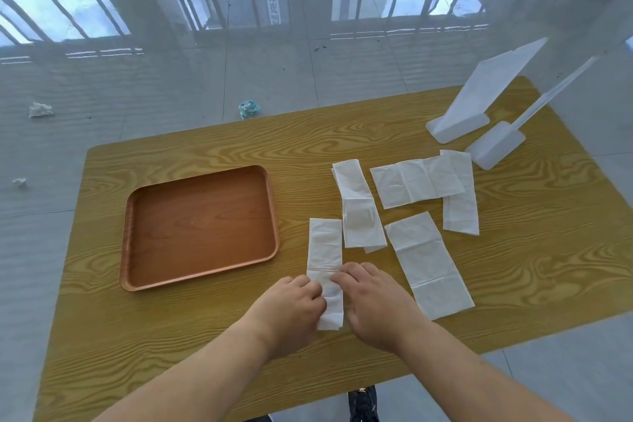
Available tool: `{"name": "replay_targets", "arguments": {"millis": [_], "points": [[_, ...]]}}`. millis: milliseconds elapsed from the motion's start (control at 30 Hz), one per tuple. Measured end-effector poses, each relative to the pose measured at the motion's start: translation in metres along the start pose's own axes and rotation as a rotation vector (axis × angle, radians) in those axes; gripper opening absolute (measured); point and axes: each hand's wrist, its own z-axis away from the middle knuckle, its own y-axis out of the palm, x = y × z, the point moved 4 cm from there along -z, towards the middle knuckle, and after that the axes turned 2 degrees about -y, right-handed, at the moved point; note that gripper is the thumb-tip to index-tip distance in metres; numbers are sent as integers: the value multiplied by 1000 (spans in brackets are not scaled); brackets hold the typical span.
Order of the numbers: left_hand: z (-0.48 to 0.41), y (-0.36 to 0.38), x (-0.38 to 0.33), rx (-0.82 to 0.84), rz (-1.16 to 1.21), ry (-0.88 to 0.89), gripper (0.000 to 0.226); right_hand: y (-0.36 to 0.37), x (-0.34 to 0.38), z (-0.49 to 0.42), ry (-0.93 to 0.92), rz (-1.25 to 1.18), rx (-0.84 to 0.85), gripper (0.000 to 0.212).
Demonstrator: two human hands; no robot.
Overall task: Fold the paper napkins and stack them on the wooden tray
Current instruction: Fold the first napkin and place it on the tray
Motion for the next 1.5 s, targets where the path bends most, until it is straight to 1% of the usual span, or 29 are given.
{"name": "replay_targets", "arguments": {"millis": [100,200,267,300,400,433,500,600,667,733,800,867,933,967,1067,1200,1300,1367,1433,1500], "points": [[-2,-10,10,-15,186,-162,29,0,-5,5,48,30,35,73],[-2,-26,18,-68,337,-233,26,-2,-3,5,97,-29,65,76],[-3,-37,23,-90,398,-265,22,-7,0,1,143,-118,47,66],[-3,-42,25,-99,427,-284,20,-11,1,-2,167,-162,36,54],[-6,-55,34,-131,500,-363,13,-25,5,-13,198,-227,35,11],[-7,-58,37,-138,518,-391,13,-30,6,-16,209,-252,38,10],[-10,-64,44,-154,554,-445,13,-37,5,-22,239,-318,22,18],[-14,-72,58,-214,607,-521,12,-45,-1,-32,306,-441,-40,18],[-17,-73,67,-279,600,-571,28,-48,-7,-38,367,-488,-88,18],[-20,-70,75,-310,563,-621,41,-47,-15,-43,429,-458,-125,18],[-22,-63,78,-280,497,-630,47,-45,-19,-44,480,-391,-172,25],[-27,-53,77,-204,403,-600,55,-42,-21,-42,484,-326,-217,22],[-35,-44,74,-125,318,-571,67,-36,-20,-40,421,-251,-196,12],[-39,-40,73,-97,280,-554,73,-31,-18,-38,375,-225,-161,13],[-60,-37,74,-65,158,-493,84,-18,-14,-36,232,-151,-38,31],[-90,-38,84,-18,80,-512,92,-14,-13,-33,150,-87,-39,41],[-105,-38,86,71,12,-488,89,-11,-15,-29,113,-60,-36,45],[-110,-37,86,120,10,-466,81,-10,-19,-28,105,-39,-31,46],[-112,-36,86,177,89,-457,60,-10,-21,-29,99,-30,-19,44],[-110,-36,85,198,284,-492,27,-12,-21,-30,104,-55,-29,44]]}}
